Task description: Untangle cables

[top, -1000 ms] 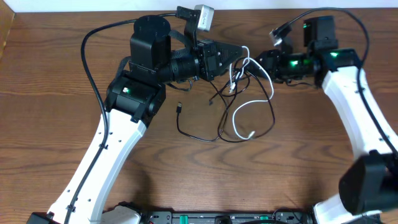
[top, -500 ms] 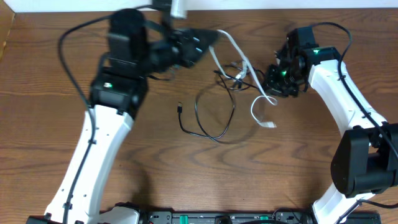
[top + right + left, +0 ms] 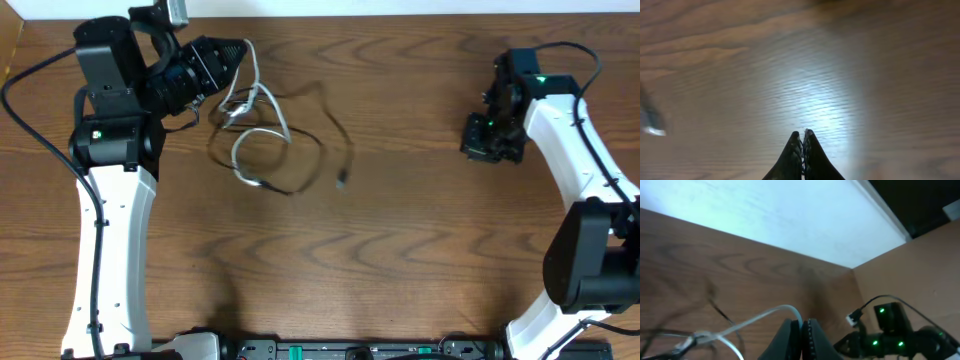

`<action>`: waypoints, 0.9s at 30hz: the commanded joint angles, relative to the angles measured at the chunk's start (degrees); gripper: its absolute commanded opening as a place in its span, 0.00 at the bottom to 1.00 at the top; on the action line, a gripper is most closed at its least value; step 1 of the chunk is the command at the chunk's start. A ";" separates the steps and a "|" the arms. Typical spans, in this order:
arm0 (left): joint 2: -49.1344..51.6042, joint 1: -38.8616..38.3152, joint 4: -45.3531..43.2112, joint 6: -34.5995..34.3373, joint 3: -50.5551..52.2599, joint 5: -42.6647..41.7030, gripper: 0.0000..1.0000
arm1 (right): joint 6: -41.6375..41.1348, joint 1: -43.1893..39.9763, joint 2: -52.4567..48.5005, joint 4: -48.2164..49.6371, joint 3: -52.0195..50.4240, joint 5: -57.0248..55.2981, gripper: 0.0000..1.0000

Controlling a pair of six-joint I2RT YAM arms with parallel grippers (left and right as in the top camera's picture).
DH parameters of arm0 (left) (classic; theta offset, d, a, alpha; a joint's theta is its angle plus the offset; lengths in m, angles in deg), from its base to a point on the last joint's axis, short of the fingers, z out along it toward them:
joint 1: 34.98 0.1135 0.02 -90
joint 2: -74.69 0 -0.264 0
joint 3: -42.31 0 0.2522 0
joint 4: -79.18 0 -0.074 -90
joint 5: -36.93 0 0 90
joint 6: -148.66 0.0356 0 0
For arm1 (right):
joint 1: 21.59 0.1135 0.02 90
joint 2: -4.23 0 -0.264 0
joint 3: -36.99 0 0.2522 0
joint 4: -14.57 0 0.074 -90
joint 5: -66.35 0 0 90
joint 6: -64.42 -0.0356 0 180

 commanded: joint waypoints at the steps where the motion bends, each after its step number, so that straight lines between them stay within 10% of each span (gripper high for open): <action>1: -0.02 -0.17 1.18 3.65 -0.09 -0.09 0.07 | 4.83 -3.21 -0.72 -0.13 0.52 3.41 0.01; 12: -0.02 -7.89 2.54 2.95 -0.09 -2.21 0.07 | 26.36 1.90 1.09 8.55 0.68 42.42 0.25; 20: 0.85 -14.75 10.27 2.99 -0.02 2.73 0.07 | 24.74 8.79 6.49 19.30 0.72 45.09 0.67; 27: 3.08 -19.02 10.32 2.95 0.02 2.25 0.07 | 21.75 14.29 6.78 24.94 0.70 40.72 0.75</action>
